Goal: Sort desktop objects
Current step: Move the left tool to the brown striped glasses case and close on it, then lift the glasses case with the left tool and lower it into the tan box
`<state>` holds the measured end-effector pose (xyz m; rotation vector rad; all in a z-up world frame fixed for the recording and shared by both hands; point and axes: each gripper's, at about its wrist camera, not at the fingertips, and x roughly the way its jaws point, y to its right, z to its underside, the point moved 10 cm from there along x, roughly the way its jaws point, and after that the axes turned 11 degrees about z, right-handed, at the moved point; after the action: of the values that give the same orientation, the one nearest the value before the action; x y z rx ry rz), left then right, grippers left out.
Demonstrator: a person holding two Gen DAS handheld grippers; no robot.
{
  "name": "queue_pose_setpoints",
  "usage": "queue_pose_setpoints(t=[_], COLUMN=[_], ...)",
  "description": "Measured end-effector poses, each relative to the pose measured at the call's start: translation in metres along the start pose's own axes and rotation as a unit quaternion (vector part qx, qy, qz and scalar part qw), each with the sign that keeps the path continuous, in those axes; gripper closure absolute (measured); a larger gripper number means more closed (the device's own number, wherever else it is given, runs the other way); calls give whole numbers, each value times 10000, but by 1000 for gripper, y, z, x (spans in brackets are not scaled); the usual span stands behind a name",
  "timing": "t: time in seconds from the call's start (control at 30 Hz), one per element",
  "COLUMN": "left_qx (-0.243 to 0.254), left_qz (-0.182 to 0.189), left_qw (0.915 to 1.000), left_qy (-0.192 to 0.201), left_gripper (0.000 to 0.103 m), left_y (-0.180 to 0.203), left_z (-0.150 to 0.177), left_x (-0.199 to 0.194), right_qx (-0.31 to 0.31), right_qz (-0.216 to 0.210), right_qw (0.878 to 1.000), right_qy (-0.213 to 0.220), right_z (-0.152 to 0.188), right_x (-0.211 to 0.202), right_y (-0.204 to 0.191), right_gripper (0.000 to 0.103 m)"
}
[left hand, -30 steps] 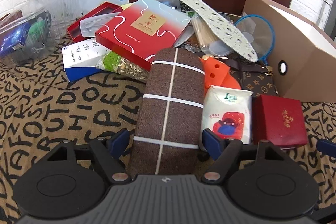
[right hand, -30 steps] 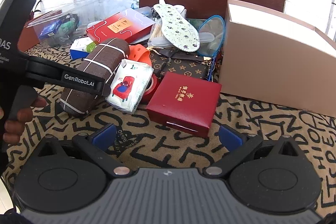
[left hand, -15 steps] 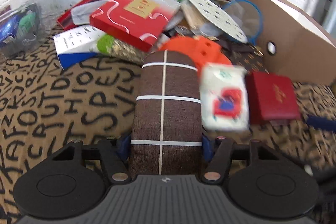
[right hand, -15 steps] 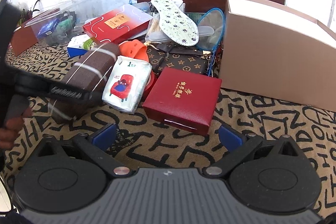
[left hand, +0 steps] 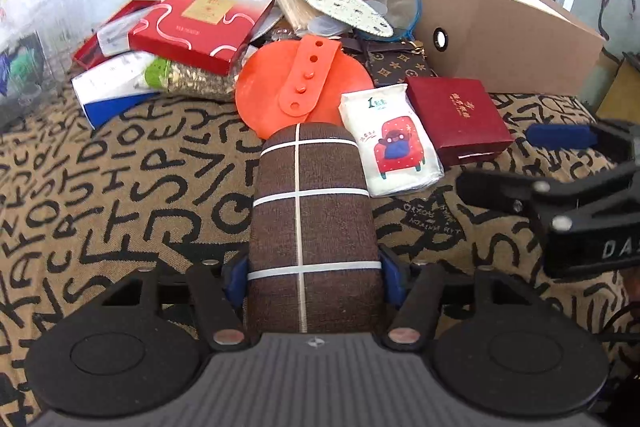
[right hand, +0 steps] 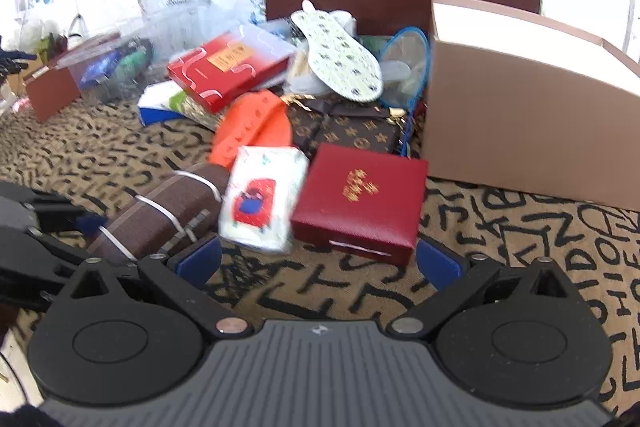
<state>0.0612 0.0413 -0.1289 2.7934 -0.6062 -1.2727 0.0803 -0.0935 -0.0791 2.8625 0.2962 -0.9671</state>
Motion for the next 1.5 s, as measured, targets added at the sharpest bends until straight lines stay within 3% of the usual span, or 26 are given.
queue_pose_setpoints(t=[0.17, 0.27, 0.33, 0.57, 0.67, 0.8, 1.03, 1.3, 1.5], left_qx=[160, 218, 183, 89, -126, -189, 219, 931, 1243], left_qz=[129, 91, 32, -103, -119, -138, -155, 107, 566], left_qw=[9998, 9995, 9994, 9991, 9988, 9984, 9957, 9831, 9737], left_qy=[42, 186, 286, 409, 466, 507, 883, 1571, 1825], left_gripper=[39, 39, 39, 39, 39, 39, 39, 39, 39], left_y=[13, 19, 20, 20, 16, 17, 37, 81, 125], left_z=[7, 11, 13, 12, 12, 9, -25, -108, -182], left_x=[-5, -6, -6, -7, -11, -19, -38, -49, -24], right_qx=[227, 433, 607, 771, 675, 829, 921, 1146, 1188], right_qz=[-832, -1246, -1464, -1644, -1553, -1694, -1717, -1484, -826], right_qw=[9961, 9898, 9829, 9745, 9787, 9772, 9802, 9804, 9823], right_qy=[-171, -543, -942, -1319, -1161, -978, -345, 607, 1186], right_z=[-8, -4, 2, 7, 5, -6, -38, -108, -161], right_x=[-5, 1, 9, 32, 30, 19, -7, -36, -44], right_y=[-25, -41, -50, -84, -90, -76, -56, 7, 77], right_gripper=[4, 23, 24, 22, 24, 42, 43, 43, 43])
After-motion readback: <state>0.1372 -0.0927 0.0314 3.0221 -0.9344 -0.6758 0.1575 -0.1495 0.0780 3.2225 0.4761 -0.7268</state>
